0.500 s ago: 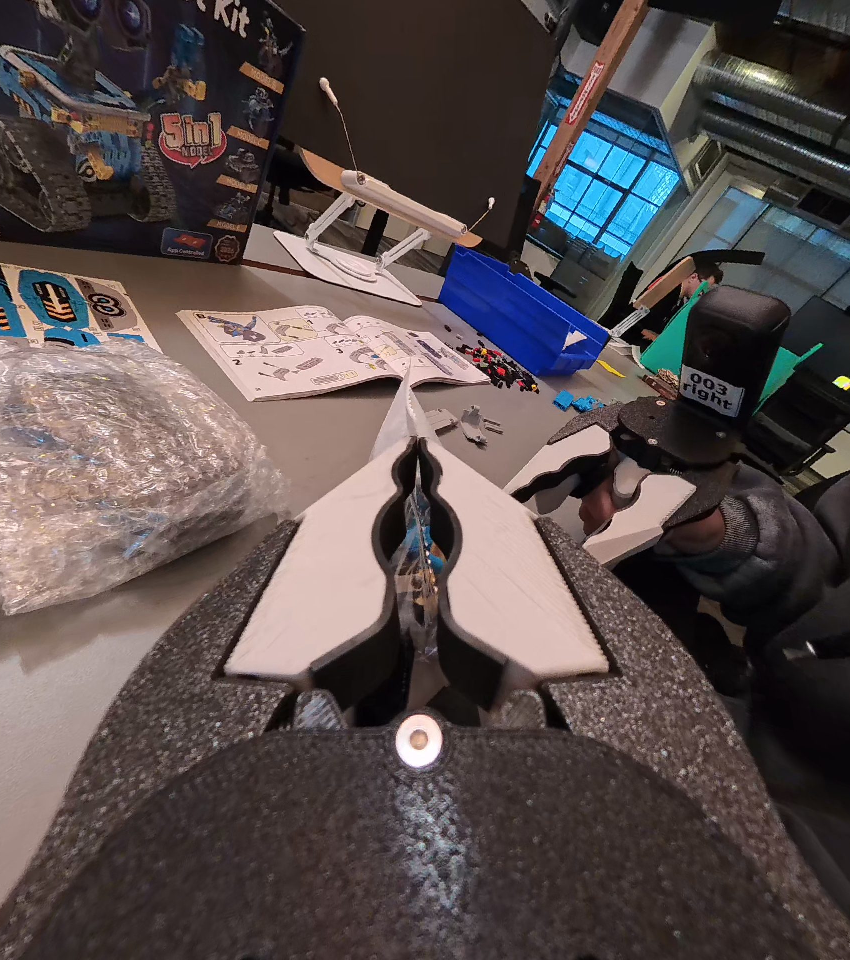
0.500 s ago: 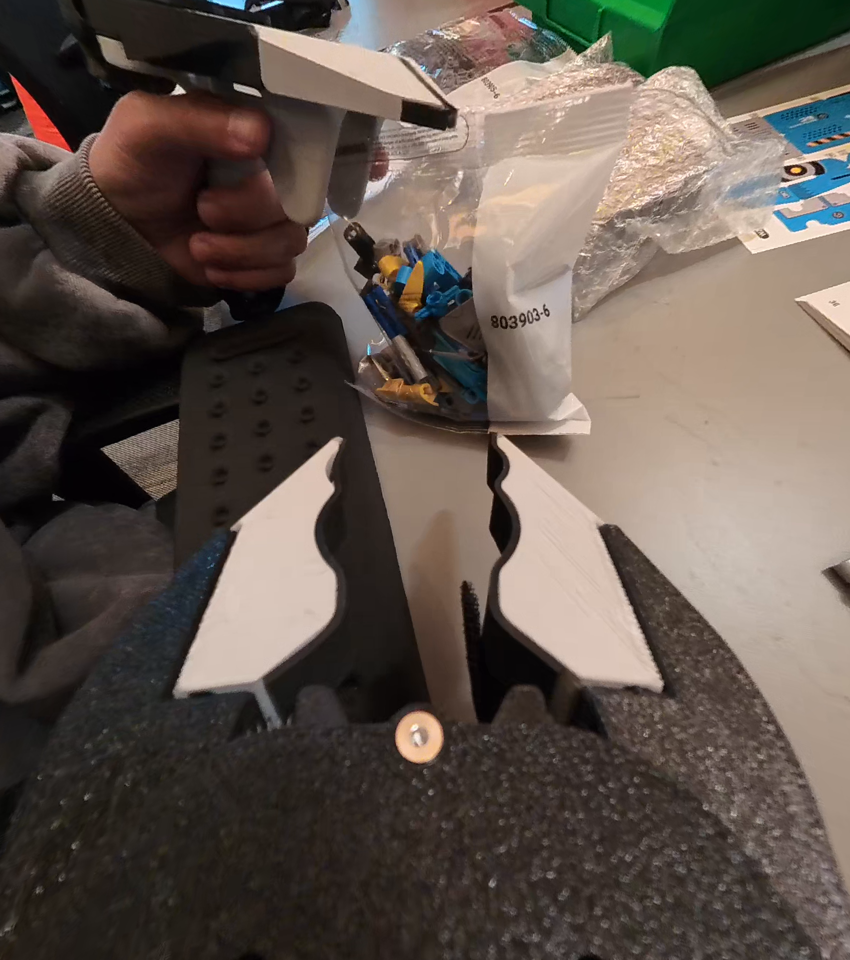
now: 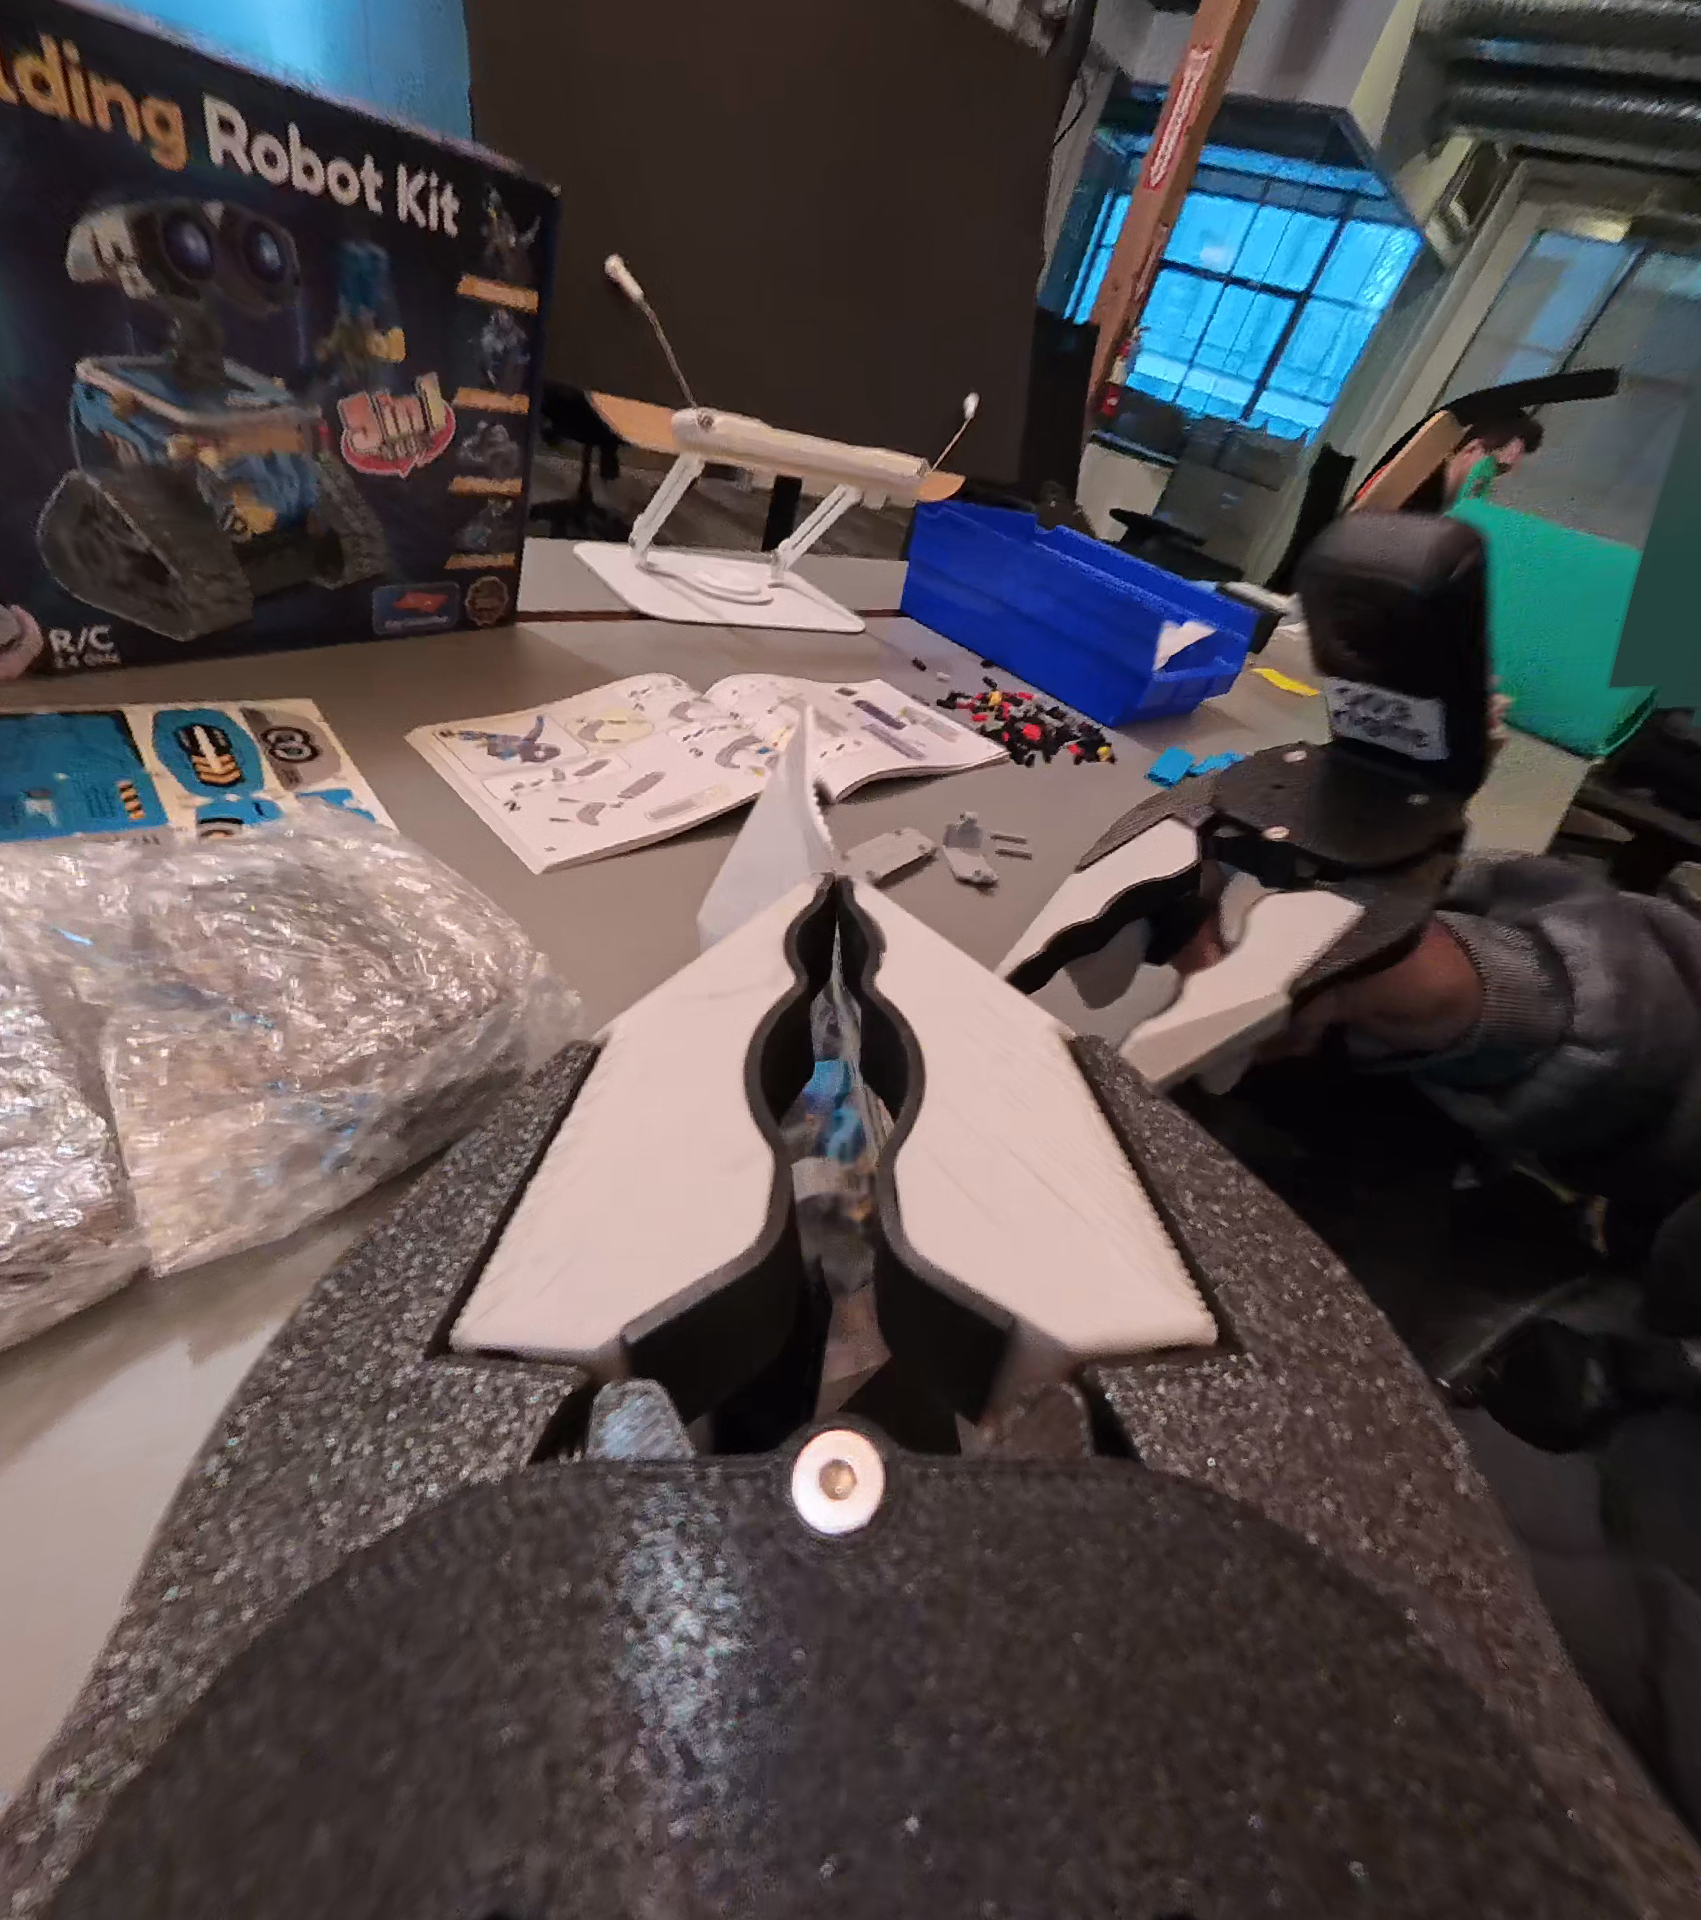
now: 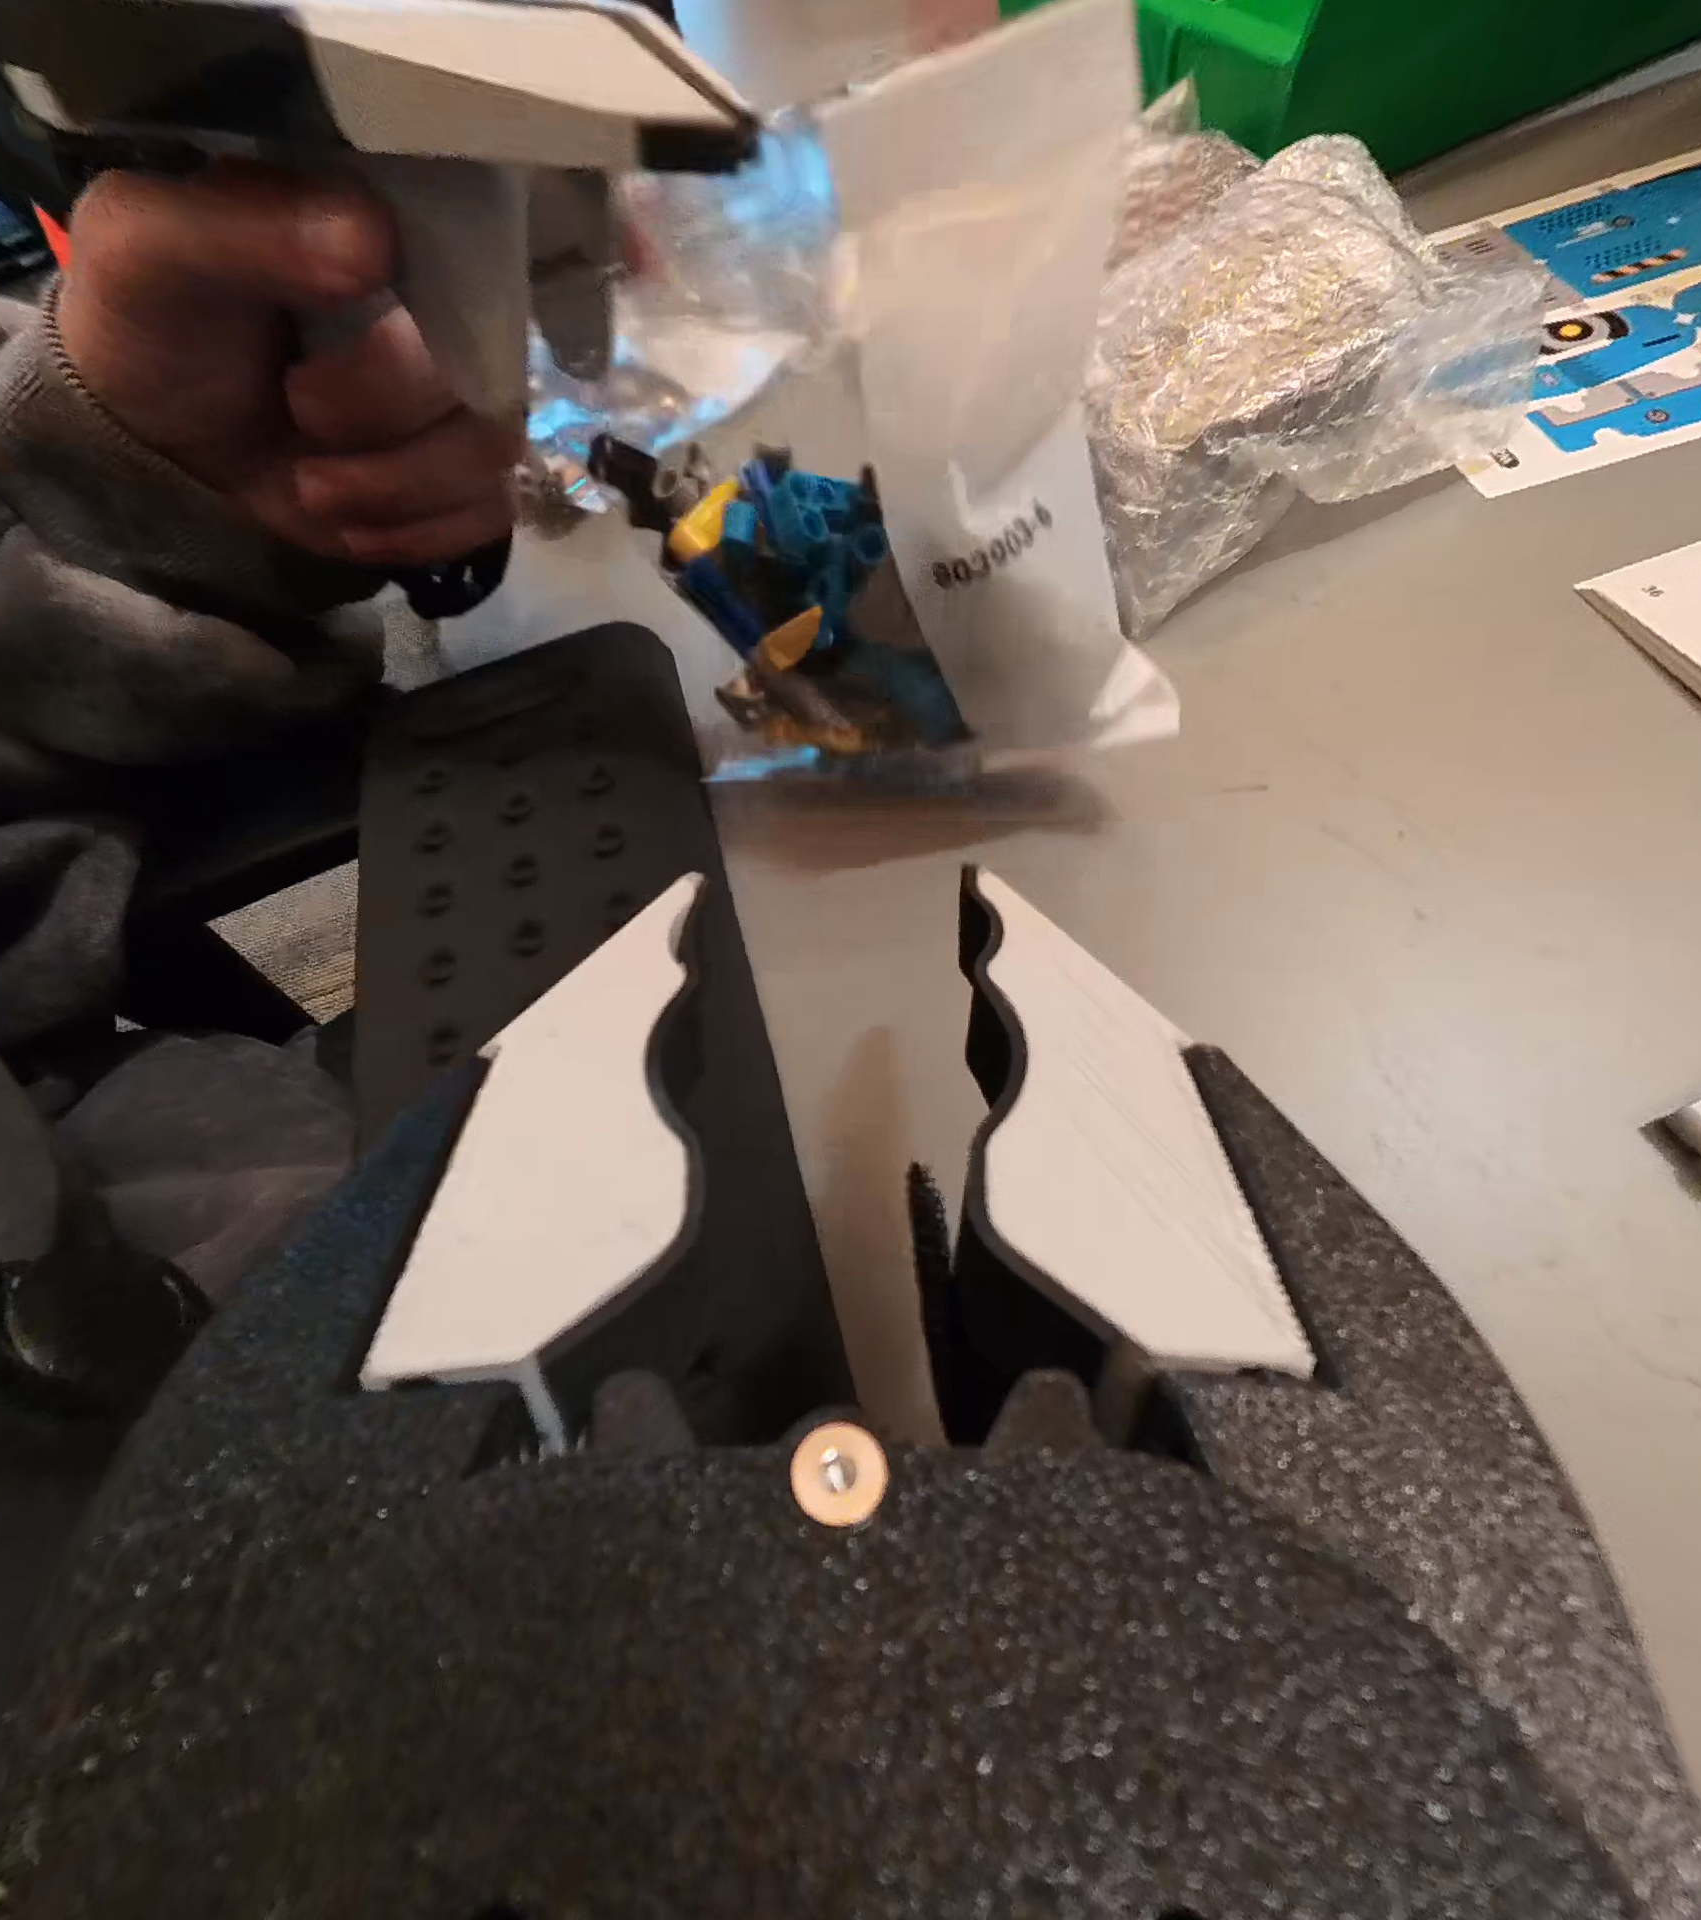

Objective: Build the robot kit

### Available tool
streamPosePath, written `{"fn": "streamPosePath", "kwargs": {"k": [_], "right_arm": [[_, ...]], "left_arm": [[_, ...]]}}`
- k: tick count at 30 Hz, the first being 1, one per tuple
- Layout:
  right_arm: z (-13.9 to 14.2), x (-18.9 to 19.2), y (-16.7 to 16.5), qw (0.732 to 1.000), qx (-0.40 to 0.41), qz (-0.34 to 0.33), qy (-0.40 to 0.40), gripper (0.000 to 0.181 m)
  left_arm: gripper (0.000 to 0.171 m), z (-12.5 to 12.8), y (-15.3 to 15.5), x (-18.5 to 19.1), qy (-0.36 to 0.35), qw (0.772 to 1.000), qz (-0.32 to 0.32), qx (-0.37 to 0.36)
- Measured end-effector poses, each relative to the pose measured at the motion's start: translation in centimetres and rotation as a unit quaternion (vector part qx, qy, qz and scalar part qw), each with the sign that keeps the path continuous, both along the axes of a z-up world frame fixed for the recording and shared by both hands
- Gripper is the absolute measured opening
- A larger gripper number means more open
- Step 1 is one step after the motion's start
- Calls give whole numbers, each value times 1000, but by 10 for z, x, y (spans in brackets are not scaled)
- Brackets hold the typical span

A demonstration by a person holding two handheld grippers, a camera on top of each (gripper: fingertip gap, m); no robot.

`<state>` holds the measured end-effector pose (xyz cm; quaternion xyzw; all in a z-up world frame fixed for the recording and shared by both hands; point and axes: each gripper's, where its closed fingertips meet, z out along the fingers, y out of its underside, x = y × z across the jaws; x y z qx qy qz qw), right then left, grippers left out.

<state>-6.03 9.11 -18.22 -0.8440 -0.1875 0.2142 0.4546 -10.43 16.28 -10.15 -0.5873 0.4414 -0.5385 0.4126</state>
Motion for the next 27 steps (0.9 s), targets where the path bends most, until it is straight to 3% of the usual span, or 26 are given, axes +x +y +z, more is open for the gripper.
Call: {"fn": "streamPosePath", "kwargs": {"k": [4, 8, 13, 20, 24, 27], "right_arm": [[5, -3, 5, 1000, 22, -6, -7, 40], [12, -9, 16, 999, 35, -24, 3, 40], [35, -60, 47, 998, 37, 23, 39, 42], [36, -122, 116, 986, 56, 151, -50, 41], [32, -155, 142, 983, 41, 180, 1, 41], [22, -174, 143, 979, 9, 196, 51, 41]], "left_arm": [[0, 27, 17, -34, -62, 998, 17, -22], [0, 38, 42, -78, -87, 994, 65, -34], [0, 42, 64, -115, -68, 992, 108, 2], [0, 19, 122, -157, -19, 981, 186, -41], [0, 10, 162, -204, 6, 958, 276, -74], [0, -7, 187, -241, 50, 934, 348, -71]]}}
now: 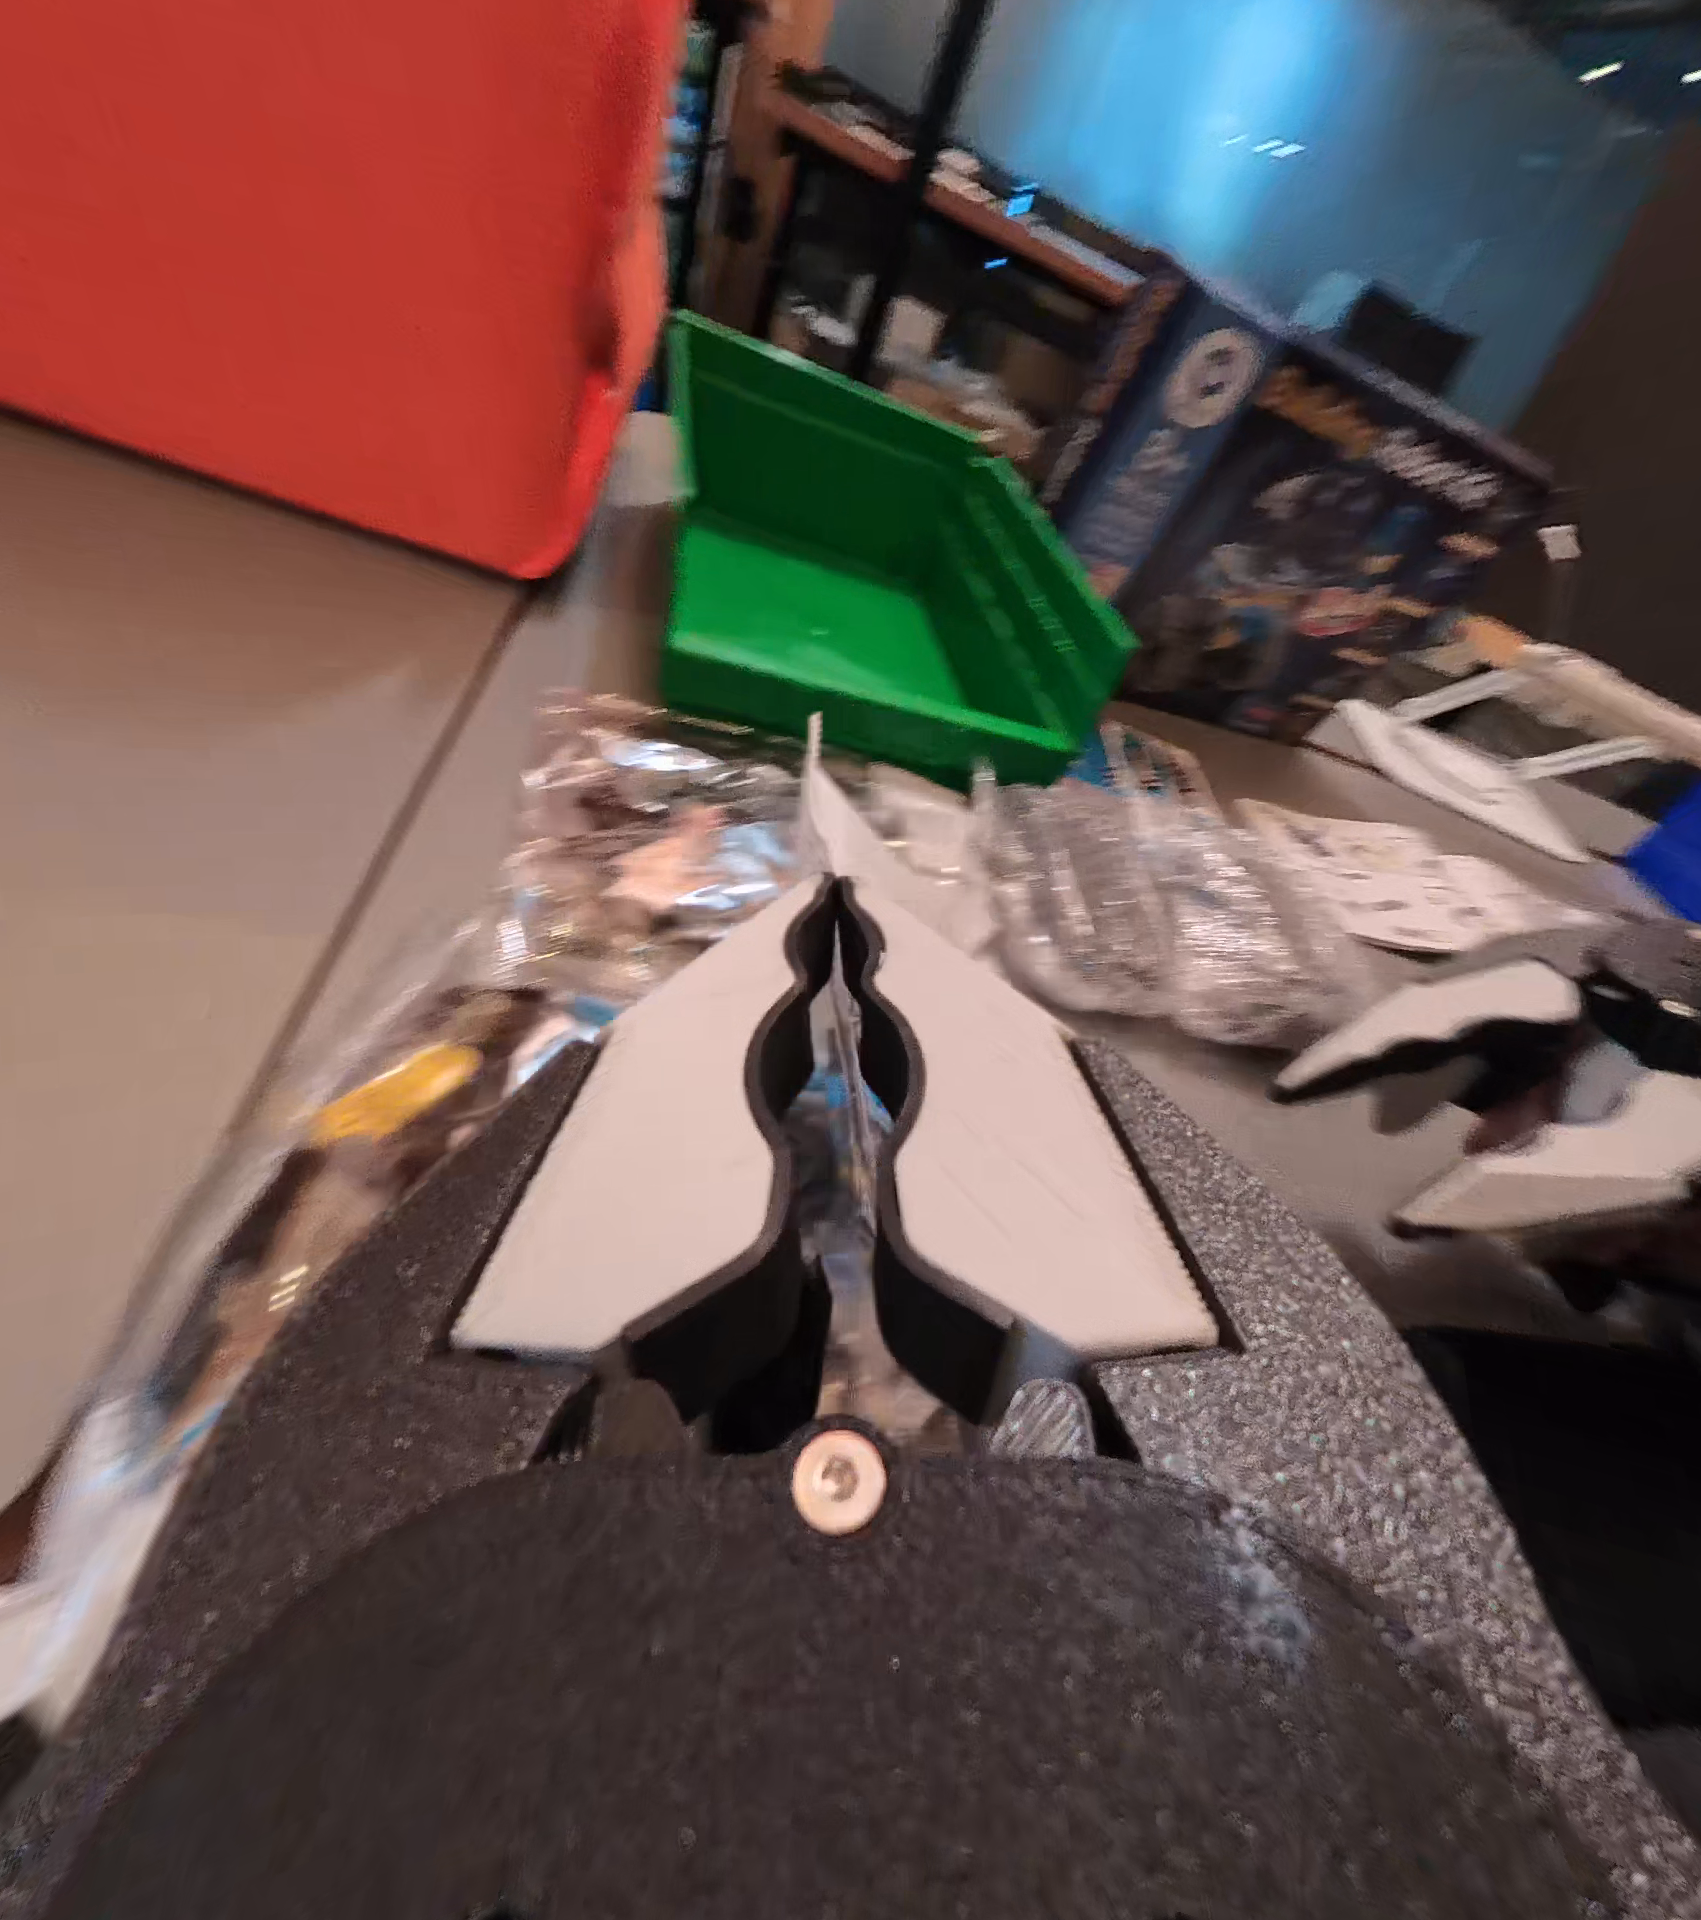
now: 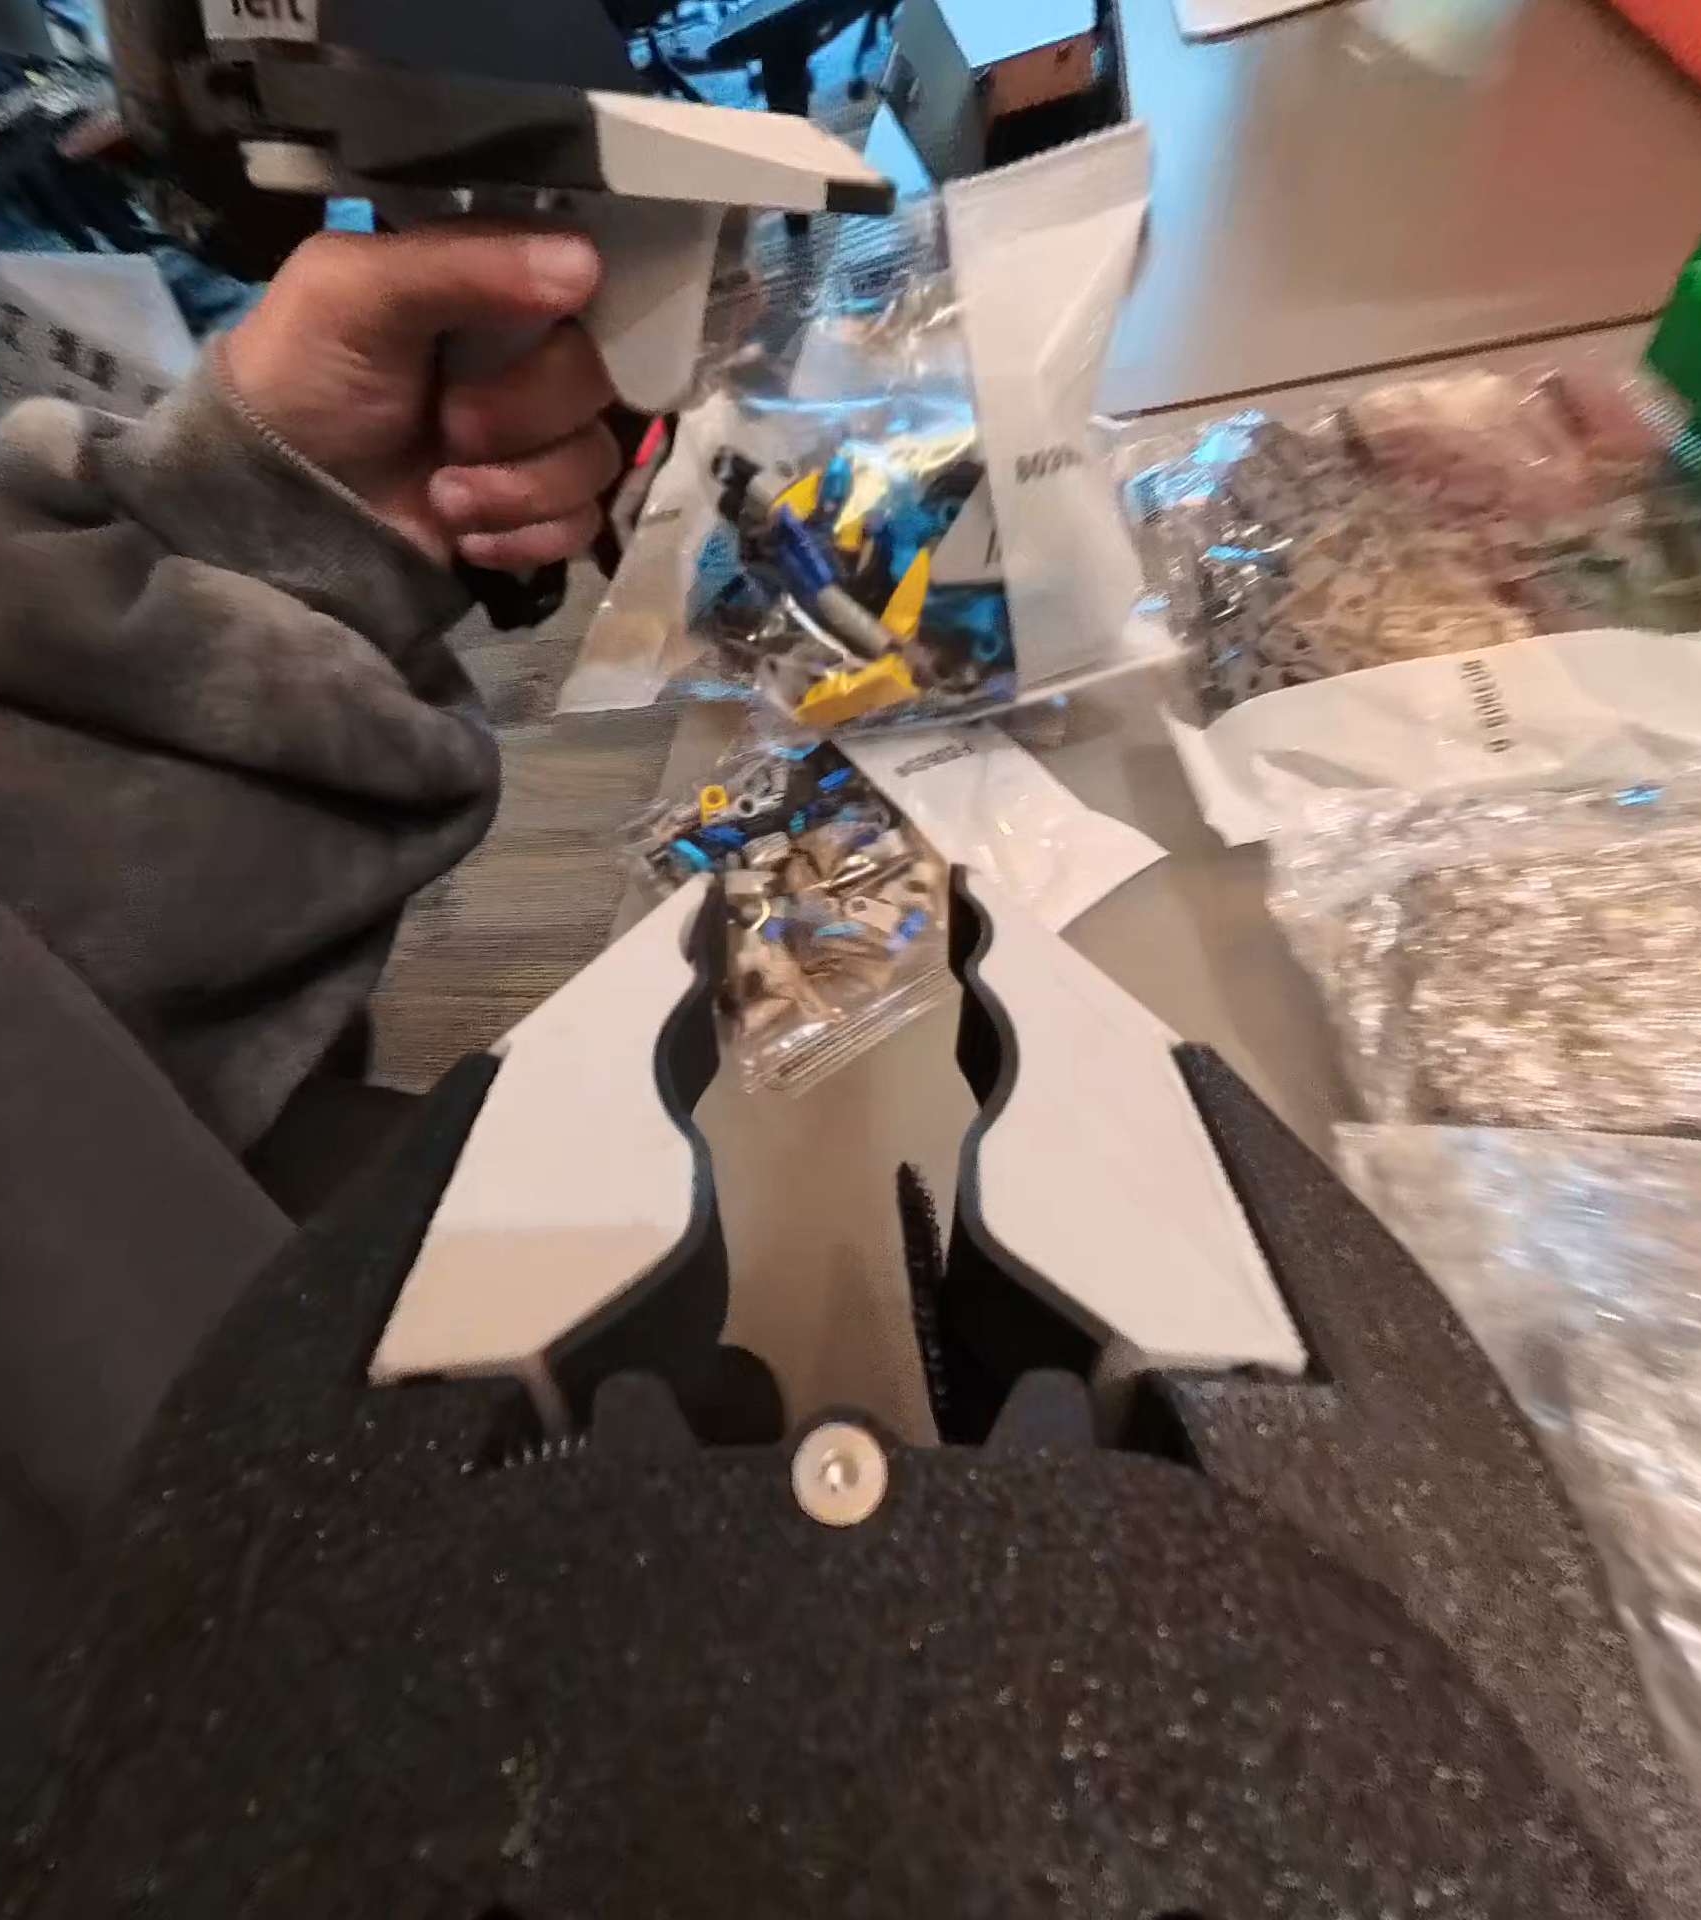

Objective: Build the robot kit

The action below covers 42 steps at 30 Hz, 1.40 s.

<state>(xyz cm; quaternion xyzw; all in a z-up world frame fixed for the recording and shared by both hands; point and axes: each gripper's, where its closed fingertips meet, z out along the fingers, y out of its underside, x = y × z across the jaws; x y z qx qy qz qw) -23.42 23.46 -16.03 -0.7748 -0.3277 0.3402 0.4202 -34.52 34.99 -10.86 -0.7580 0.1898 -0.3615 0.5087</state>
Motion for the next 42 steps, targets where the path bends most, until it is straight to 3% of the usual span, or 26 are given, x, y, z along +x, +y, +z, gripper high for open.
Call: {"fn": "streamPosePath", "kwargs": {"k": [2, 5, 7, 12, 17, 21, 24, 26, 29, 32, 42], "right_arm": [[-13, -8, -6, 1000, -26, 17, 0, 42], [-37, -9, -14, 996, -25, 35, -72, 46], [-47, -8, -18, 993, -32, 42, -107, 49], [-53, -5, -22, 991, -55, 52, -109, 51], [-60, -11, -20, 989, -18, 58, -133, 50], [-55, -12, -27, 991, -10, 65, -117, 41], [-56, -12, -28, 993, -22, 65, -98, 37], [-55, -12, -29, 994, -39, 64, -80, 35], [-54, -10, -27, 995, -53, 59, -66, 35], [-53, -9, -27, 995, -62, 59, -54, 38], [-45, 14, -13, 994, -111, 1, 10, 17]], "left_arm": [[0, -10, 12, -18, 20, 999, 48, -2], [0, -15, 15, -26, 8, 997, 79, -7], [15, -18, 14, -32, 5, 995, 102, -16], [26, -12, -14, -50, 18, 990, 135, -29], [26, -26, -81, -25, 60, 994, 47, -74], [26, -58, -130, 1, 64, 987, -40, -141], [32, -82, -149, 15, 104, 980, -73, -153], [42, -95, -150, 15, 139, 978, -64, -144], [41, -104, -150, 22, 134, 977, -67, -149], [35, -107, -151, 32, 132, 977, -73, -149], [24, -109, -162, 57, 160, 971, -112, -136]]}}
